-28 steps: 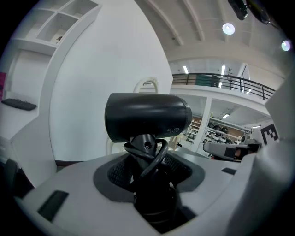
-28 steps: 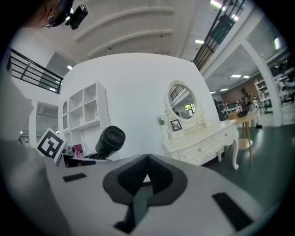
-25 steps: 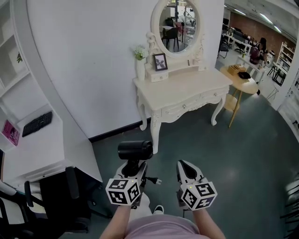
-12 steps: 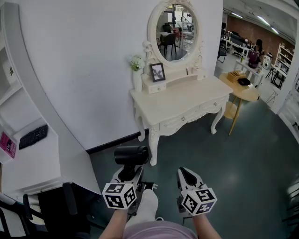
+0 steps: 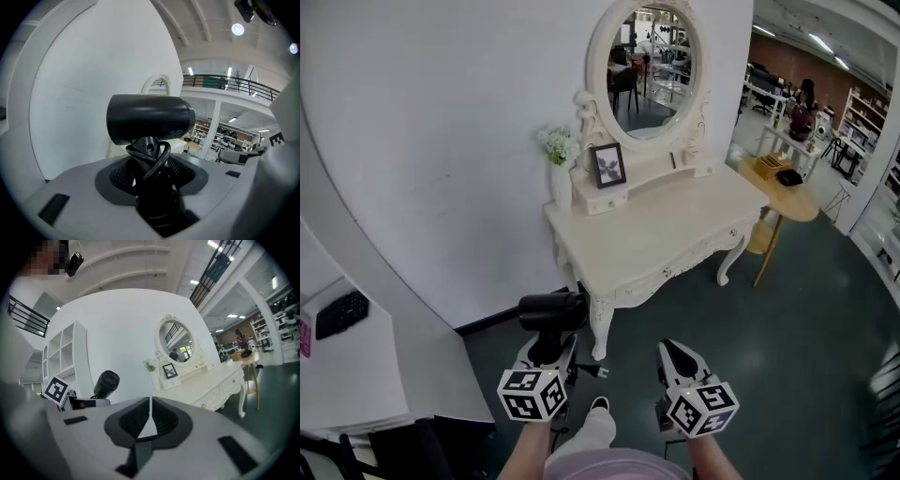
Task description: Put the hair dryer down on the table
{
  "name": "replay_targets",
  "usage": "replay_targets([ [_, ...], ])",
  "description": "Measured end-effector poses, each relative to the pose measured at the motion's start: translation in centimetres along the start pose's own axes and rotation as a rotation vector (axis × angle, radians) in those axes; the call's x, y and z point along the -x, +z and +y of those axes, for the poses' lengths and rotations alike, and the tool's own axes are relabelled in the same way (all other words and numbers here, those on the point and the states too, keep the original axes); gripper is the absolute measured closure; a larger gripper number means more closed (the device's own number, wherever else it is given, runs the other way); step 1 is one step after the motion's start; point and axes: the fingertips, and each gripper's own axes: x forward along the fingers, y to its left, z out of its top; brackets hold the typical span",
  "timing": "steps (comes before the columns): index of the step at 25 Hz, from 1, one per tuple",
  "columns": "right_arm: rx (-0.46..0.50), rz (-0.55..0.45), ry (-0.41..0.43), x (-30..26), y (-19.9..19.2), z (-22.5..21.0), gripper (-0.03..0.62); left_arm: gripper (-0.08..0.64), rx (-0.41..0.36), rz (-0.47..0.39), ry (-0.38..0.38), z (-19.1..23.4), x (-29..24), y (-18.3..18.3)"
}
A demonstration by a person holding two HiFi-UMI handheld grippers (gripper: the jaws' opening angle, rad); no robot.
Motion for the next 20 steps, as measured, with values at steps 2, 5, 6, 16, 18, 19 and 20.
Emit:
replay_targets([
  [2, -0.004, -0.005, -0.013, -2.5, 1.0, -0.6, 0.584, 0.354, -0.006, -0.003, -0.007, 1.4, -2.2, 1.7],
  [5, -0.01, -0.016, -0.031, -5.7, 2.5, -1.3, 0.584, 0.354, -0.017, -0.011, -0.016, 3.4, -5.2, 4.2],
  [6, -0.009, -0.02, -0.038, -6.6, 2.9, -1.5, 0.585, 0.354, -0.021, -0.015, -0.021, 4.1, -6.1, 4.9],
  [16, -0.002, -0.02, -0.106, -11.9, 4.2, -2.7, 0.588, 0.354, -0.029, -0.006, -0.065, 7.5, -12.6, 8.3],
  [18, -0.001, -0.014, -0.11, -12.6, 4.3, -2.8, 0.588, 0.354, -0.032, 0.0, -0.071, 7.6, -13.6, 8.4],
  [19, -0.001, -0.014, -0.111, -13.0, 4.3, -3.0, 0.588, 0.354, -0.033, 0.0, -0.073, 7.7, -14.1, 8.5],
  [20, -0.001, -0.014, -0.112, -13.3, 4.3, -3.2, 0.588, 0.354, -0.034, 0.0, -0.075, 7.7, -14.7, 8.6],
])
